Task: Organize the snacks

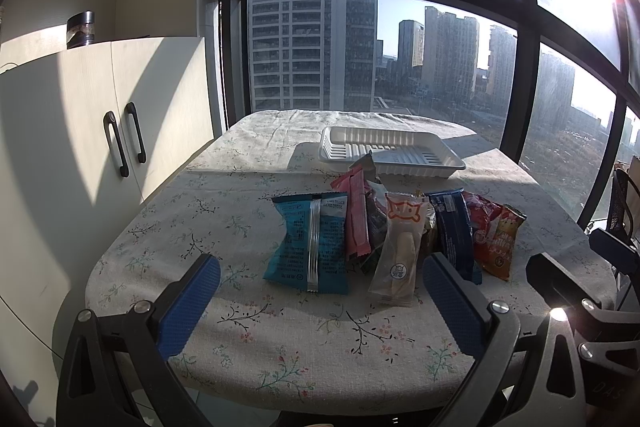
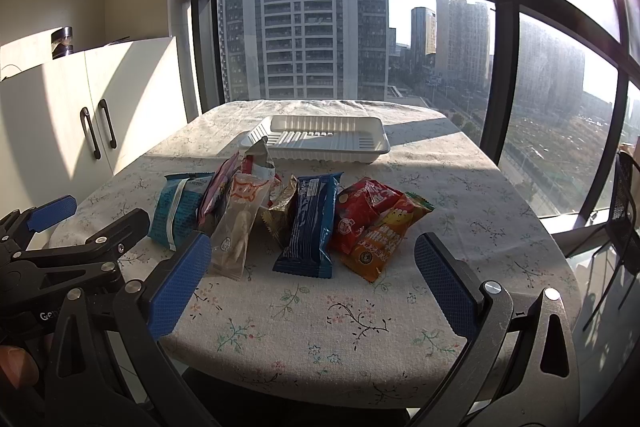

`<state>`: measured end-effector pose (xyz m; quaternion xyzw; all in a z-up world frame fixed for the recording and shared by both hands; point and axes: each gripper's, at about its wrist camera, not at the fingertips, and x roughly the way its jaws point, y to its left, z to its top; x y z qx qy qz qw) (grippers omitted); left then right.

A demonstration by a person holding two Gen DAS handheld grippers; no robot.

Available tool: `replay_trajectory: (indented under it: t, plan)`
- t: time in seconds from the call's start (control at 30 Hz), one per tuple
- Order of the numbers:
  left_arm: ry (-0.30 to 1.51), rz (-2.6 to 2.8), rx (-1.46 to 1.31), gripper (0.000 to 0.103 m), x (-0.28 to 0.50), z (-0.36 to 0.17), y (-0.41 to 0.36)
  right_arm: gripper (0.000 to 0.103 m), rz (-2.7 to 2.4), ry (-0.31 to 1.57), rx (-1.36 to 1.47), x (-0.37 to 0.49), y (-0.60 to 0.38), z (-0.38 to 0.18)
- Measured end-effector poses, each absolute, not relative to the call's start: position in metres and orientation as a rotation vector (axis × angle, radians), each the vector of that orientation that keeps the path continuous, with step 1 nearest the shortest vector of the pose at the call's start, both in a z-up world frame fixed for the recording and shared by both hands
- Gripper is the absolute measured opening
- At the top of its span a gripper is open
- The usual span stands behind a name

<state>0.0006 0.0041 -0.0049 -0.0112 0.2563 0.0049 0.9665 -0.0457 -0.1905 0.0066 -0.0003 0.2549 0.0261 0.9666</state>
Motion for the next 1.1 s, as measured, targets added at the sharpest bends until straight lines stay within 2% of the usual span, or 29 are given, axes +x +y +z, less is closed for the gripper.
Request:
replay_trajectory:
  t: [1.1]
  plan:
    - [0.522,0.012,-0.021,0.103,-0.0001,-0.0075,0.0063,0.103,0.054,0.523,-0.003,-0.0465,-0.1887,-0.0016]
